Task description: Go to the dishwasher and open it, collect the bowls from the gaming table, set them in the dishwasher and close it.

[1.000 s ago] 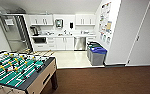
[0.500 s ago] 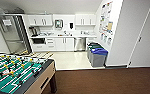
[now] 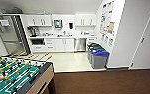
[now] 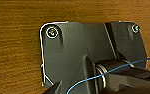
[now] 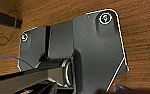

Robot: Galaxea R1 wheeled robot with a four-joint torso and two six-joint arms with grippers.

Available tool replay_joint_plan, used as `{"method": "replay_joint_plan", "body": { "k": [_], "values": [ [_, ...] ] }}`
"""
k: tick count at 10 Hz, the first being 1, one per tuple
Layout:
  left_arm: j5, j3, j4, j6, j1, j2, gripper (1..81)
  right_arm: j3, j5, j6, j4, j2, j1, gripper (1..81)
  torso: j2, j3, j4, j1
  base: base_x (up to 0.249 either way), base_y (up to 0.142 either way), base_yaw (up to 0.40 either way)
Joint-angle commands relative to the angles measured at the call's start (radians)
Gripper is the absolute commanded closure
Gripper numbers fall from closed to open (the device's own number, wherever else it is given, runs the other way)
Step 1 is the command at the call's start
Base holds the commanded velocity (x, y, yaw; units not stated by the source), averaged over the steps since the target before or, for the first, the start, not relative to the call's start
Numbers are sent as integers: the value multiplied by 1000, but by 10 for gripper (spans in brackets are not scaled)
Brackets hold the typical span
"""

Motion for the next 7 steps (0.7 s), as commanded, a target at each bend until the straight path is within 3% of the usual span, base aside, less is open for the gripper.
{"method": "replay_joint_plan", "body": {
  "k": [1,7],
  "values": [
    [56,5,-10,-2,-49,-15,10,11,-45,-3,1,-16,40,10,0,0,0,0,189,0,0],
    [54,5,-10,-2,-50,-16,10,11,-49,-3,3,-14,45,10,0,0,0,0,189,0,0]
  ]
}}
